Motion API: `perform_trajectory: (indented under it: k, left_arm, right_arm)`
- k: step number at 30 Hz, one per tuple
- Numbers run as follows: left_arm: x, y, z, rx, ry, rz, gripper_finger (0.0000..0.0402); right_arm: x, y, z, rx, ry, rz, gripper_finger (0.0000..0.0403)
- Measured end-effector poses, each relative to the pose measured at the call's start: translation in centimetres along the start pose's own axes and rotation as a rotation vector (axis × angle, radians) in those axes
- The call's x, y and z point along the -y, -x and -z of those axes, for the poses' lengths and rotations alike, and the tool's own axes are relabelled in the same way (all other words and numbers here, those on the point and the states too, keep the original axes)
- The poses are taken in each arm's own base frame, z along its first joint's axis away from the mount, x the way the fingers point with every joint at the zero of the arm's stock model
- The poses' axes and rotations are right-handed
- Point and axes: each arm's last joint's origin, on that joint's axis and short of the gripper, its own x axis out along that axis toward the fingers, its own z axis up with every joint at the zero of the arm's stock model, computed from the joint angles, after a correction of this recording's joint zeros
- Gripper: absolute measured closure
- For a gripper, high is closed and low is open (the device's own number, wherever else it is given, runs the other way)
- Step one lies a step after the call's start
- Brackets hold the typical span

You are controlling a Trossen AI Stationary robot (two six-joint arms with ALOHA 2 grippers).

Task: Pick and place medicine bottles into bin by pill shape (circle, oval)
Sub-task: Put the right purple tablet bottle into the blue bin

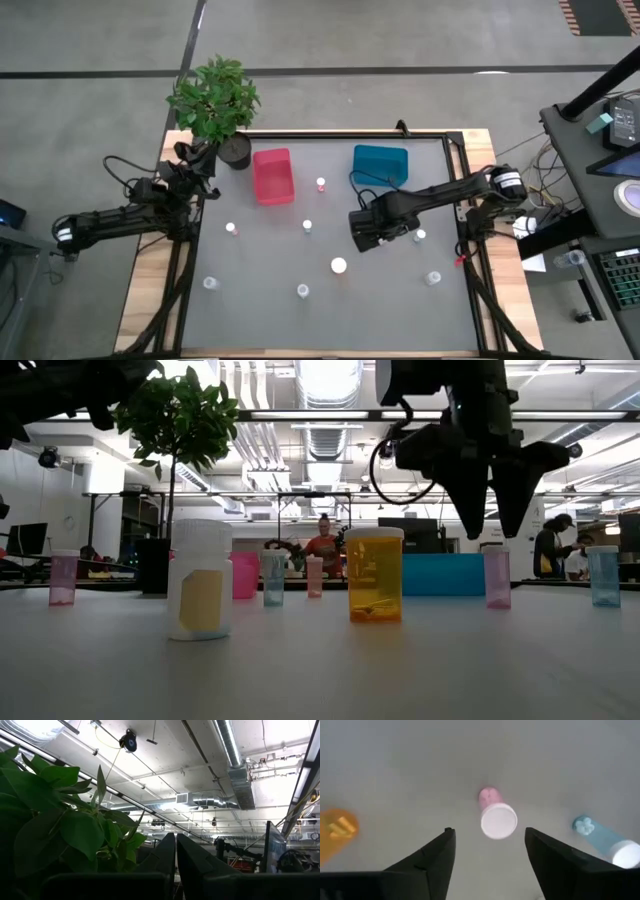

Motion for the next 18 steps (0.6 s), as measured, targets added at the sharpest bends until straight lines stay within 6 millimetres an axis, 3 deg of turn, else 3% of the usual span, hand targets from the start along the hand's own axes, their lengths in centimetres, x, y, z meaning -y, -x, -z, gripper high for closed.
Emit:
perform_trajectory:
  k: [8, 18]
  left_arm:
    - [0.0, 0.0, 0.0, 0.0, 0.0, 0.0, 0.0402]
    - [0.0, 0.0, 0.0, -0.001, 0.0, 0.0, 0.0402]
  right_arm:
    - [-0.4, -1.4, -0.3, 0.014, 0.036, 0.054, 0.0171]
    - [-0.6, -2.4, -0.5, 0.02, 0.057, 0.082, 0.023]
